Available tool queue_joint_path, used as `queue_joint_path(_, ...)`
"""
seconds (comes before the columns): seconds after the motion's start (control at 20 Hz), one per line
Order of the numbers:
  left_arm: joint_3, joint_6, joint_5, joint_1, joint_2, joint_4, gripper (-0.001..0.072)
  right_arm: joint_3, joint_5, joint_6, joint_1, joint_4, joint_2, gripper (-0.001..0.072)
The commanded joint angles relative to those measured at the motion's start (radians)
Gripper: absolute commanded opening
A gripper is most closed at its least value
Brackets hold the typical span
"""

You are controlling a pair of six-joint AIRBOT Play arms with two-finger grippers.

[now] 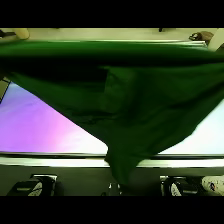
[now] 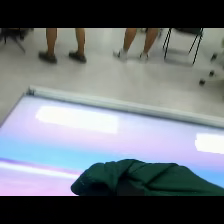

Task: Fold the shirts.

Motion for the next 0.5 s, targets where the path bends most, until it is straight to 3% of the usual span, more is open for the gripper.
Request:
queue_joint_path(0.0, -0.176, 0.013, 0.01, 0.001, -0.023, -0.061, 0.0027, -0.036, 0.105, -0.024, -0.001, 0.018, -0.198, 0.0019)
queue_joint_path(0.2, -0.402, 0.049, 0.243, 0.001, -0.142, -0.258, 0.0027, -0.073, -0.085, -0.078, 0.0, 0.268, -0.559, 0.0019)
queue_joint_path(0.35, -0.412, 0.048, 0.451, 0.001, -0.334, -0.307, 0.0027, -0.073, -0.286, -0.061, -0.001, 0.49, -0.803, 0.0019)
queue_joint_path(0.45, -0.396, 0.048, 0.513, 0.001, -0.484, -0.37, 0.0027, -0.073, -0.351, -0.032, 0.0, 0.652, -0.923, 0.002)
